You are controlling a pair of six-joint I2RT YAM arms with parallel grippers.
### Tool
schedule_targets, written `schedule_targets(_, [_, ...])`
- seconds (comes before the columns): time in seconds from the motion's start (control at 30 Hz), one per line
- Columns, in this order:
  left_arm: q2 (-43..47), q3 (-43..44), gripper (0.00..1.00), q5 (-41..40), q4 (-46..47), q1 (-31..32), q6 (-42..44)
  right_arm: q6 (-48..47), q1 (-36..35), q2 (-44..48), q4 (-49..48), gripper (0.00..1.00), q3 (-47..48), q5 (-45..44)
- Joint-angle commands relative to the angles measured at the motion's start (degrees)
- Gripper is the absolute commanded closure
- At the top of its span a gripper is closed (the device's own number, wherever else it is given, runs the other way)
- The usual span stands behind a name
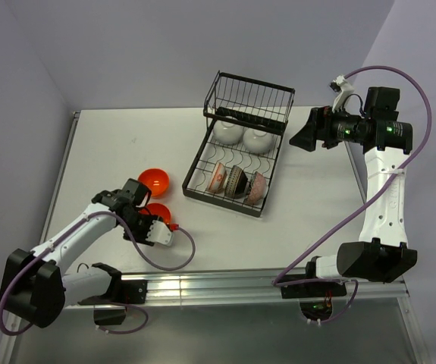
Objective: Load the bowls into the dish rack
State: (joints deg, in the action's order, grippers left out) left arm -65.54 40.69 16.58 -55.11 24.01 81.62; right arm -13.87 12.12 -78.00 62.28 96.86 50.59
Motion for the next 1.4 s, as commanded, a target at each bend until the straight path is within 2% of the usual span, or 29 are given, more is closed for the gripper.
schedule_targets(0.0, [-0.3,-2.0,0.54,0.0,1.5,1.1,2.8,0.2,-0.5,0.1,-0.8,0.0,1.1,0.0])
schedule_targets(0.1, [-0.4,-3.4,0.69,-0.1,4.0,2.0,1.4,0.1,-0.4,0.3,-1.0,0.0,0.7,-0.3])
schedule_targets(0.13, [-0.7,-3.3,0.79,0.1,4.0,2.6,0.1,0.2,-0.5,0.4,-1.3,0.0,0.3,-0.3])
schedule_targets(0.3, [-1.0,1.6,0.97,5.6,1.9,6.2,-7.3,0.5,-0.4,0.4,-1.6,0.0,0.1,0.1])
schedule_targets(0.33, [-1.2,3.1,1.0,7.4,1.8,7.7,-11.8,0.5,-0.5,0.3,-1.5,0.0,0.3,0.1])
schedule_targets(0.37, [-1.5,7.2,1.0,9.4,-0.2,8.4,-13.8,0.6,-0.4,0.2,-1.5,0.0,0.8,0.1])
schedule_targets(0.4, [-2.0,10.0,1.0,15.3,-1.1,9.1,-15.9,0.6,-0.4,0.0,-1.2,0.0,1.0,0.5])
schedule_targets(0.43, [-3.8,13.1,1.0,18.5,-2.0,10.1,-21.3,0.7,-0.4,-0.3,-1.2,0.0,1.3,0.5])
schedule_targets(0.47, [-5.0,20.1,1.0,21.8,-3.0,10.4,-24.2,0.9,-0.4,-0.4,-1.0,0.0,1.7,0.7])
schedule_targets(0.5, [-6.6,23.9,1.0,29.1,-3.7,10.4,-27.5,1.0,-0.4,-0.4,-1.2,0.0,1.8,0.6])
schedule_targets(0.53, [-10.0,31.7,1.0,32.4,-3.9,10.4,-33.7,1.2,-0.5,-0.2,-1.4,0.0,1.8,0.5])
schedule_targets(0.57, [-11.8,35.5,1.0,36.0,-3.6,10.4,-37.1,1.7,-0.5,-0.1,-1.6,0.0,1.8,0.6])
schedule_targets(0.6, [-13.3,38.7,1.0,40.8,1.0,10.4,-41.2,2.0,-0.4,0.0,-2.3,0.0,1.6,0.7])
schedule_targets(0.63, [-15.5,41.4,1.0,42.8,5.3,10.4,-51.5,2.3,-0.4,0.3,-2.7,0.0,1.3,1.0])
schedule_targets(0.7, [-16.6,45.4,1.0,44.1,18.6,10.5,-65.9,3.0,-0.4,0.2,-3.1,0.0,1.1,1.5])
schedule_targets(0.73, [-17.2,45.9,1.0,43.9,31.0,10.5,-77.7,3.0,-0.4,0.0,-2.8,0.0,1.2,1.5])
schedule_targets(0.8, [-17.5,45.5,1.0,41.4,46.2,10.4,-91.0,3.0,-0.5,0.0,-2.8,0.0,1.6,1.4])
schedule_targets(0.83, [-17.9,44.5,1.0,36.2,59.8,10.4,-101.5,3.1,-0.4,0.0,-3.0,0.0,1.6,1.1])
schedule_targets(0.9, [-19.0,45.2,1.0,29.9,67.3,10.5,-109.1,2.7,-0.4,-0.2,-2.1,0.0,2.7,1.2])
schedule_targets(0.93, [-20.8,46.8,1.0,22.3,71.5,10.4,-115.9,2.5,-0.3,-0.6,-1.8,0.0,3.1,1.2])
schedule_targets(0.97, [-22.0,48.1,1.0,19.7,72.4,10.5,-118.4,2.4,-0.3,-0.7,-1.7,0.0,3.4,1.1])
schedule_targets(1.03, [-25.8,50.1,1.0,18.5,75.6,9.9,-123.6,2.7,-0.3,-1.1,-1.9,0.0,3.2,1.9])
schedule_targets(1.1, [-29.3,49.1,1.0,21.0,89.6,8.1,-129.8,3.3,-0.3,-1.4,-2.6,0.0,2.3,2.9])
schedule_targets(1.13, [-30.6,47.5,1.0,20.9,94.8,7.5,-137.6,3.4,-0.3,-1.6,-2.6,0.0,2.1,3.2])
schedule_targets(1.17, [-32.1,47.5,1.0,20.7,104.7,6.9,-141.7,3.5,-0.2,-1.6,-2.7,0.0,2.1,3.2])
schedule_targets(1.2, [-36.1,48.0,1.0,20.8,107.5,6.4,-145.6,3.6,-0.1,-1.6,-3.0,0.0,2.1,3.1])
schedule_targets(1.23, [-38.1,52.3,1.0,20.9,106.3,5.4,-149.8,3.7,-0.1,-1.5,-3.2,0.0,2.0,2.9])
schedule_targets(1.37, [-43.4,56.8,1.0,14.8,105.2,4.6,-154.2,3.4,0.0,-1.7,-2.7,0.0,2.7,2.3])
